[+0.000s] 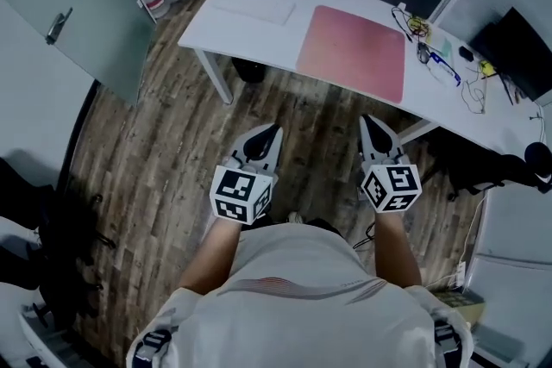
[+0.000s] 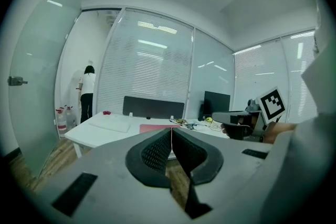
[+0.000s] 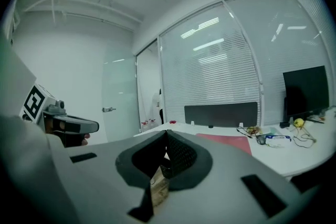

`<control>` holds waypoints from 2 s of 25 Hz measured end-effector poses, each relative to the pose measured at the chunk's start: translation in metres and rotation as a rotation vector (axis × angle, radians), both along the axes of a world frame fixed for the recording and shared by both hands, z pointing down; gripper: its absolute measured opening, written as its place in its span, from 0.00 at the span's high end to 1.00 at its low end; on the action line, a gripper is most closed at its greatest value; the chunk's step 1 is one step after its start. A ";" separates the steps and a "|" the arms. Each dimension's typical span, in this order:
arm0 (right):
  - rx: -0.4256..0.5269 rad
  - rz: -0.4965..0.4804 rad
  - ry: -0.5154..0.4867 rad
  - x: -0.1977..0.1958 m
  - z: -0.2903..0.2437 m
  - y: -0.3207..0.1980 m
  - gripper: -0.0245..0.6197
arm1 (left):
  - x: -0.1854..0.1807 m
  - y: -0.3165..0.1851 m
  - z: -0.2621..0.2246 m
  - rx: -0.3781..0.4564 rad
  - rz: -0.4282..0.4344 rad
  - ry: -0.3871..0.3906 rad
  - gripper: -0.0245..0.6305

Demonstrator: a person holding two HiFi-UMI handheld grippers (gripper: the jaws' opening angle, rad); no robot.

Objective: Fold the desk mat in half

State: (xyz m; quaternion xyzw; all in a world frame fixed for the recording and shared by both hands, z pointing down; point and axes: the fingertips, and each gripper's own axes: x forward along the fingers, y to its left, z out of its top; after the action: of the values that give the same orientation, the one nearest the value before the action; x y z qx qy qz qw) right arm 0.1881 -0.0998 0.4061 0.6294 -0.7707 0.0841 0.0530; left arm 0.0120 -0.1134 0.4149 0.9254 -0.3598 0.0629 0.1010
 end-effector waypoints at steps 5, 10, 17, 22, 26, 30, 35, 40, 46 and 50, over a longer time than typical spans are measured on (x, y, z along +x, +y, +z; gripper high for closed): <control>-0.057 0.069 -0.006 0.021 0.020 -0.023 0.88 | 0.016 -0.043 0.012 -0.035 0.054 0.017 0.94; -0.089 0.127 0.007 0.033 0.033 -0.073 0.88 | 0.023 -0.108 0.021 -0.068 0.106 0.017 0.94; -0.130 0.139 0.048 0.000 0.042 -0.166 0.88 | -0.003 -0.207 0.021 -0.069 0.145 -0.001 0.94; -0.254 0.125 0.015 -0.008 0.083 -0.208 0.79 | -0.018 -0.253 0.043 -0.096 0.136 -0.027 0.94; -0.414 0.032 0.158 -0.020 0.148 -0.240 0.63 | -0.033 -0.269 0.060 -0.139 0.105 -0.051 0.94; -0.517 -0.104 0.417 -0.030 0.221 -0.270 0.61 | -0.032 -0.277 0.069 -0.175 0.052 -0.043 0.94; -0.614 -0.222 0.599 -0.034 0.294 -0.283 0.64 | -0.027 -0.266 0.065 -0.185 0.009 -0.037 0.94; -0.637 -0.305 0.696 -0.039 0.320 -0.293 0.65 | -0.024 -0.266 0.070 -0.214 -0.039 -0.038 0.94; -0.628 -0.313 0.775 -0.037 0.329 -0.308 0.69 | -0.030 -0.274 0.079 -0.236 -0.092 -0.070 0.94; -0.635 -0.305 0.714 -0.035 0.319 -0.309 0.74 | -0.032 -0.280 0.079 -0.239 -0.094 -0.079 0.94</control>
State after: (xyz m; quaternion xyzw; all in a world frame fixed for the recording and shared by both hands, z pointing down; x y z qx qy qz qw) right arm 0.1534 -0.4088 0.7255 0.4521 -0.7240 0.0853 0.5140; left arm -0.0196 -0.3930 0.4937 0.8857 -0.3964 0.1367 0.1991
